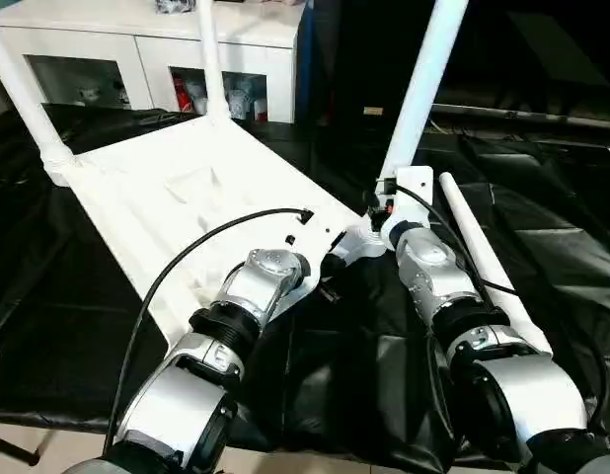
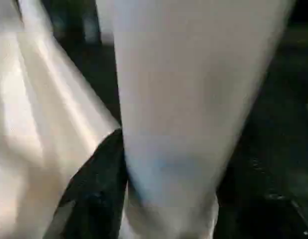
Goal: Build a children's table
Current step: Rotate leg to tighten
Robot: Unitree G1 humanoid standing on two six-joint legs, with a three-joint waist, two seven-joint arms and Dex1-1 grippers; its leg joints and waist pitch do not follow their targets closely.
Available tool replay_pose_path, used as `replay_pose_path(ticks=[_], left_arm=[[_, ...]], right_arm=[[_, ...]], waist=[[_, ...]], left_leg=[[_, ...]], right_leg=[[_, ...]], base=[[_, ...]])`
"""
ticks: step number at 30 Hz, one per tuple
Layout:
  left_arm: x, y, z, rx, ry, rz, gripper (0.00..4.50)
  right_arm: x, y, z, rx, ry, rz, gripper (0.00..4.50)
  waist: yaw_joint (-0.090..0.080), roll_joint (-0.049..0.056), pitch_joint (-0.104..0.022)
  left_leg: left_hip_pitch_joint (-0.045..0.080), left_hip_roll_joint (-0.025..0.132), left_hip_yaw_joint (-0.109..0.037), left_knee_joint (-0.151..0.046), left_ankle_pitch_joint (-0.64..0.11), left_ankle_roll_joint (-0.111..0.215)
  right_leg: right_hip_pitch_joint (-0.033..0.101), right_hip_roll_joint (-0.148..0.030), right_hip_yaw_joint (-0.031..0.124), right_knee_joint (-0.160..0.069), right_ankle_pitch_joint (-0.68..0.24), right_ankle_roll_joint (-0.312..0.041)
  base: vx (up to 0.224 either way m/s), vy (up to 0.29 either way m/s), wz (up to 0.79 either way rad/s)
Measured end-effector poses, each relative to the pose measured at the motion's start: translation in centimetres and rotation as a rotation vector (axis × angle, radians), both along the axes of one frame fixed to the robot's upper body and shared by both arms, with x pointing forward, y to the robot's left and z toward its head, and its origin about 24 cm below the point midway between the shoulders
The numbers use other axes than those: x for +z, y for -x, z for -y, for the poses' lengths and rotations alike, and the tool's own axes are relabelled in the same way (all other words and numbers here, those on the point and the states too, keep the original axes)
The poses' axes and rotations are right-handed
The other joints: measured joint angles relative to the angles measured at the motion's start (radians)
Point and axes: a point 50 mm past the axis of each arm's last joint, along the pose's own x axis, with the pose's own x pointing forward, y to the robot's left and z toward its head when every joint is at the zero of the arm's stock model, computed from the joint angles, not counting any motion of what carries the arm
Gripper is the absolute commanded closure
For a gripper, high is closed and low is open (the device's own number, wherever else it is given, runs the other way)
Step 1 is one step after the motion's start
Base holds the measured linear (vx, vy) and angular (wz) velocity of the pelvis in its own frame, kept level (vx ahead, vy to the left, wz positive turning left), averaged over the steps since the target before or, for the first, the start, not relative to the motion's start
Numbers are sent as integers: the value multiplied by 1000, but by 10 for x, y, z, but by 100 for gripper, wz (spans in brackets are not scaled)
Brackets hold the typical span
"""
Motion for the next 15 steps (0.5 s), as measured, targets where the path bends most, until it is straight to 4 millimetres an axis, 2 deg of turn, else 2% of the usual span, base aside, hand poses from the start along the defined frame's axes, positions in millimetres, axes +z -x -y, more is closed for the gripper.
replay_pose_path(ticks=[2, 8, 11, 13, 15], left_arm=[[3, -2, -3, -3, -8, 20, 450], [9, -7, -17, -33, -22, 62, 450], [13, -8, -27, -75, -33, 83, 450], [15, -8, -36, -112, -41, 91, 450], [14, -6, -43, -151, -46, 95, 450]], right_arm=[[3, -1, 0, 35, -2, 3, 148], [7, -1, 6, 162, 50, 36, 111], [11, 3, 17, 257, 48, 70, 93], [13, 9, 27, 353, 60, 84, 62], [13, 15, 35, 425, 76, 84, 54]], waist=[[-5, 1, 0], [-15, 3, 2], [-14, 2, 3], [-12, 1, 4], [-11, 1, 4]], left_leg=[[-10, 1, 1, 0, 2, -1], [-18, 2, 1, 0, 4, 2], [-29, 2, 1, 4, 7, 8], [-31, 3, 1, 7, 5, 10], [-32, 3, 1, 9, 4, 13]], right_leg=[[-8, 0, 0, 1, 4, 0], [-18, 1, -1, 3, 5, 0], [-28, 1, -2, 5, 5, 0], [-29, 1, -2, 6, 5, 0], [-29, 1, -2, 6, 5, 0]], base=[[0, 0, 0], [0, 0, 0], [0, 0, 0], [0, 0, 0], [0, 0, 0]])
